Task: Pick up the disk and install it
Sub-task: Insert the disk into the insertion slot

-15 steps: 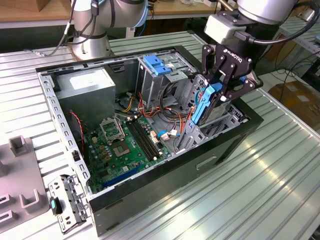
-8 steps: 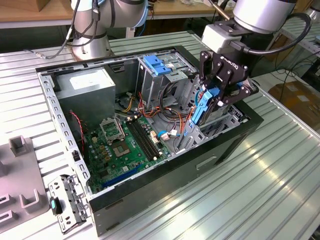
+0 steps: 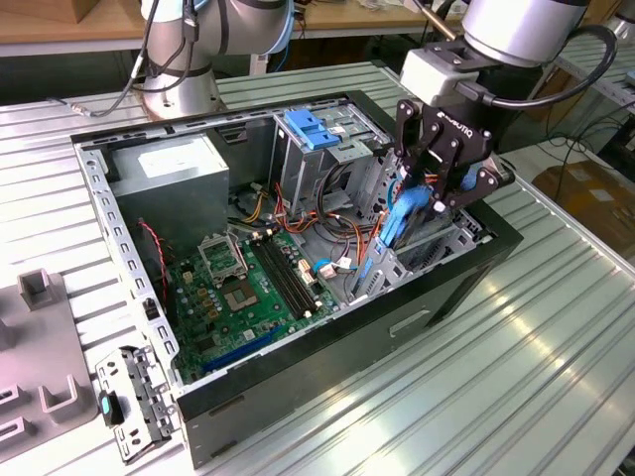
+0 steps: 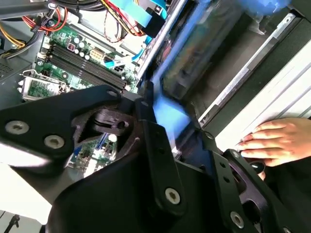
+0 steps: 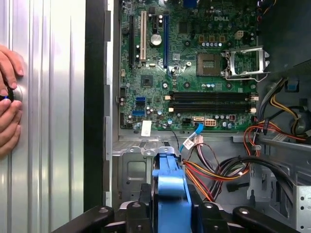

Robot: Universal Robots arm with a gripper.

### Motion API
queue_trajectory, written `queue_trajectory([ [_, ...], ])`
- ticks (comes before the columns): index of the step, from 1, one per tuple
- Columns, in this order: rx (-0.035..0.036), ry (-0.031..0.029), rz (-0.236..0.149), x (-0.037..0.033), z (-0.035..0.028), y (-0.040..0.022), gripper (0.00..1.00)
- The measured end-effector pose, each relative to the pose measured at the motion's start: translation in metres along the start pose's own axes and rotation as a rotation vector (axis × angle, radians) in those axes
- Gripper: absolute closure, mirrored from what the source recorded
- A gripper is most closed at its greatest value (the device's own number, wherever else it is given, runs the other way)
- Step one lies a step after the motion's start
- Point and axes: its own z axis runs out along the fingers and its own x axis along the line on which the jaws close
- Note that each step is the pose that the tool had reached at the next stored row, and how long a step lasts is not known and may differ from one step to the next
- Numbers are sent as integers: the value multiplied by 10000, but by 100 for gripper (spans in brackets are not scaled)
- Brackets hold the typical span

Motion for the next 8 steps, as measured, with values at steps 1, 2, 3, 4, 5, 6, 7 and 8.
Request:
queue_trajectory([
  [1, 0, -3, -1, -1, 1, 0, 56],
  [2, 0, -2, 0, 0, 2, 0, 56],
  [3, 0, -1, 0, 0, 2, 0, 56],
  [4, 0, -6, 0, 0, 16, 0, 56],
  [5, 0, -3, 0, -1, 49, -1, 56],
  [6, 0, -3, 0, -2, 78, -1, 57],
  [7, 1, -2, 0, -3, 109, -2, 70],
  [8, 1, -1, 0, -4, 144, -3, 76],
])
